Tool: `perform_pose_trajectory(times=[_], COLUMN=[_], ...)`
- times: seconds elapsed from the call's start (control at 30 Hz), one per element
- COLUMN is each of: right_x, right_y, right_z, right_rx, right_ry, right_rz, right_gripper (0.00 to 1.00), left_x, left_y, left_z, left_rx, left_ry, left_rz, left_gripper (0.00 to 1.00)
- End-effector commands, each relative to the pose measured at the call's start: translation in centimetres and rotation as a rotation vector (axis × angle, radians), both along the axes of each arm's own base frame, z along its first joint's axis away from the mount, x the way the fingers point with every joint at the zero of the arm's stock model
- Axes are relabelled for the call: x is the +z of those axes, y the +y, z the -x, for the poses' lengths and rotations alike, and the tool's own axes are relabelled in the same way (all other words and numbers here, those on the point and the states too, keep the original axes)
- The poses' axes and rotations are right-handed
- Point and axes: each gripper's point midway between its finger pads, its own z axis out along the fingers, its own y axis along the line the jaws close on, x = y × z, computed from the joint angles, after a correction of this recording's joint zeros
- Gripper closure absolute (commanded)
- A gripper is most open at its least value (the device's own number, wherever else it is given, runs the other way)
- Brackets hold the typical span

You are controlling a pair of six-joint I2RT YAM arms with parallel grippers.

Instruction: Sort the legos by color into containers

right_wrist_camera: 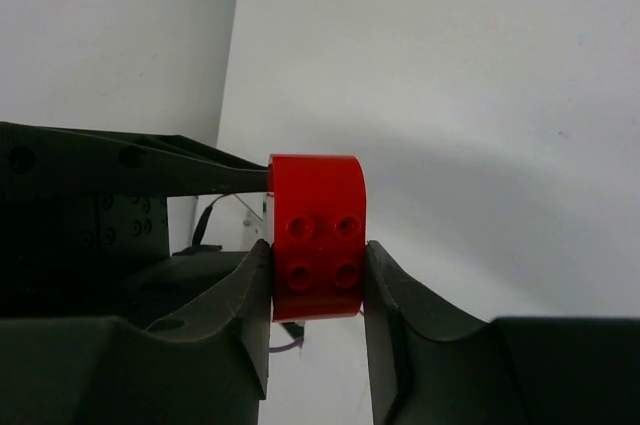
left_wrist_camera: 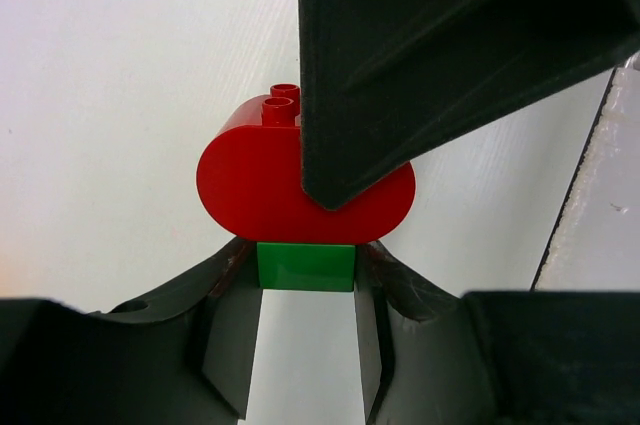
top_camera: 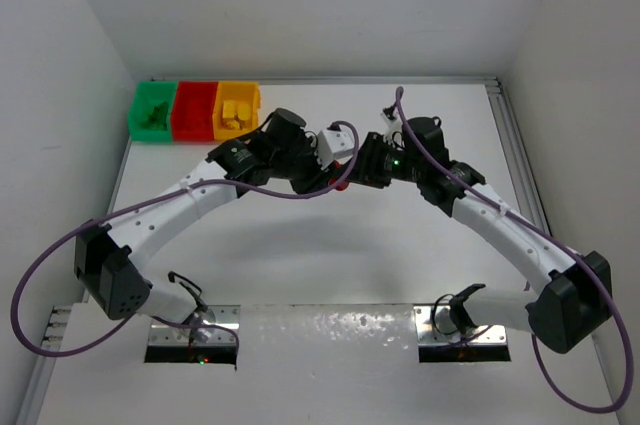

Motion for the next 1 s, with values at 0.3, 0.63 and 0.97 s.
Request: perform_pose_trajectory(times=[0.3,0.63,0.97], right_x=[1.8,3.6,3.0], right_y=[-0.2,-6.5,-8.1], right_z=[0.8,-1.0,-0.2], right_rx=[0.033,-0.195,-0.207], right_ry=[-0.078,-0.181,-0.162], right_rz=[0.011,0.104,0.191], right_gripper=[1.00,1.00,1.00], left_x=[1.6,-2.6,-0.2], left_y=[-0.3,2.1,10.4], left_z=[-1.4,-0.3,-11.8], left_rx=[0.033,0.031,0.563], left_ry=[-0.059,-0.046,-0.115], left_rz=[0.026,-0.075,-0.088], left_gripper=[1.00,1.00,1.00])
